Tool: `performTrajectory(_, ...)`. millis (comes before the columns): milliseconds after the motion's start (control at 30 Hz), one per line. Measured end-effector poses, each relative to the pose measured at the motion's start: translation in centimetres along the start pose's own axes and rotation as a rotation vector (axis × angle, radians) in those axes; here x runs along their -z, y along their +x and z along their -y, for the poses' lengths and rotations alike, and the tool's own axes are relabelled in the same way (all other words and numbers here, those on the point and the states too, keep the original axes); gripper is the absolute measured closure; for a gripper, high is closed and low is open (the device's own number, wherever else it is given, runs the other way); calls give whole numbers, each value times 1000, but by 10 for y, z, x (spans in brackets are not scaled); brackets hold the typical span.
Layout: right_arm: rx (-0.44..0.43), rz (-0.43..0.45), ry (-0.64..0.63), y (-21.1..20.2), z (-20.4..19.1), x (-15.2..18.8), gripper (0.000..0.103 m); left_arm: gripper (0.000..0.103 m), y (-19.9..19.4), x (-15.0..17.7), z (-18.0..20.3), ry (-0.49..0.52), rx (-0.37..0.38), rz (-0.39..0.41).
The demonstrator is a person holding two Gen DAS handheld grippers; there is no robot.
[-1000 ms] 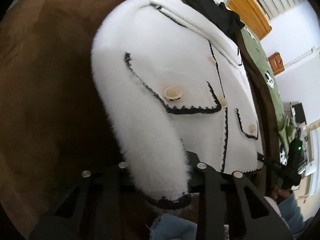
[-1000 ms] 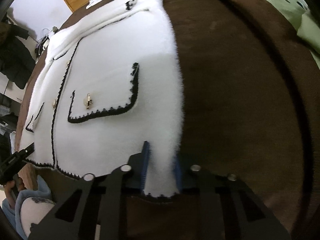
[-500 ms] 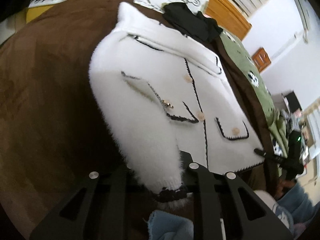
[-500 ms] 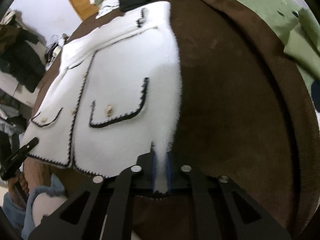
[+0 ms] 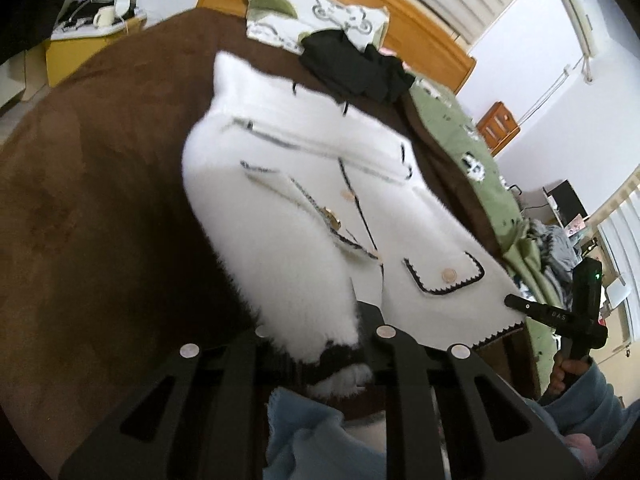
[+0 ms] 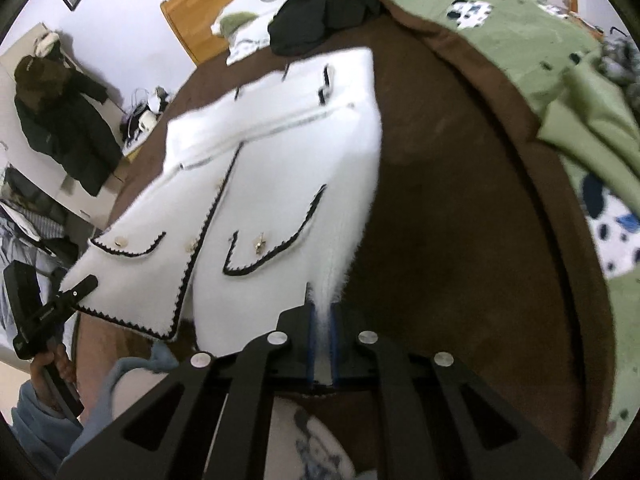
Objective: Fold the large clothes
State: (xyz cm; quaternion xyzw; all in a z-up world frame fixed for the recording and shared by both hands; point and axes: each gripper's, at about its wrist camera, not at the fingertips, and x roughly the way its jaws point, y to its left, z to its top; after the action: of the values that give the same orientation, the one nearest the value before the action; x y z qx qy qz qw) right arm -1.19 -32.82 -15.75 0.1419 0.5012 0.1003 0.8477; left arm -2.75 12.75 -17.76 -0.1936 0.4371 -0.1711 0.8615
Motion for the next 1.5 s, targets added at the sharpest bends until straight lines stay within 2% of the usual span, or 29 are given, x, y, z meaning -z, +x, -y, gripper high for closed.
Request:
performTrajectory(300, -9, 70, -54, -84, -22, 15, 97, 85, -81, 10, 35, 39, 23, 68)
performTrajectory(500, -30, 172, -78, -132, -35, 3, 97, 85, -131, 4, 57, 36, 43, 155)
performTrajectory(667, -36, 219, -102, -142, -39, -18, 97, 85, -136, -18, 64, 31, 69, 222)
performTrajectory(767, -26, 253, -115, -133, -35, -36, 97, 85, -122, -40, 55, 3, 62, 254)
performTrajectory(900, -23, 288, -107, -103, -27, -73, 97, 84, -91, -77, 40, -18, -17, 283)
performTrajectory(1067, -6, 282, -98, -50, -21, -118, 97, 84, -26, -126, 17, -18, -86, 251)
performTrajectory(1267, 50, 190, -88, 48, -7, -166, 97, 83, 64, -158, -16, -1, -143, 186)
performTrajectory(1367, 89, 133, -67, 93, 8, -176, 97, 83, 112, -161, -36, 11, -208, 114)
performTrajectory(1500, 135, 67, -45, 139, 24, -178, 97, 81, 151, -154, -67, -48, -261, 39)
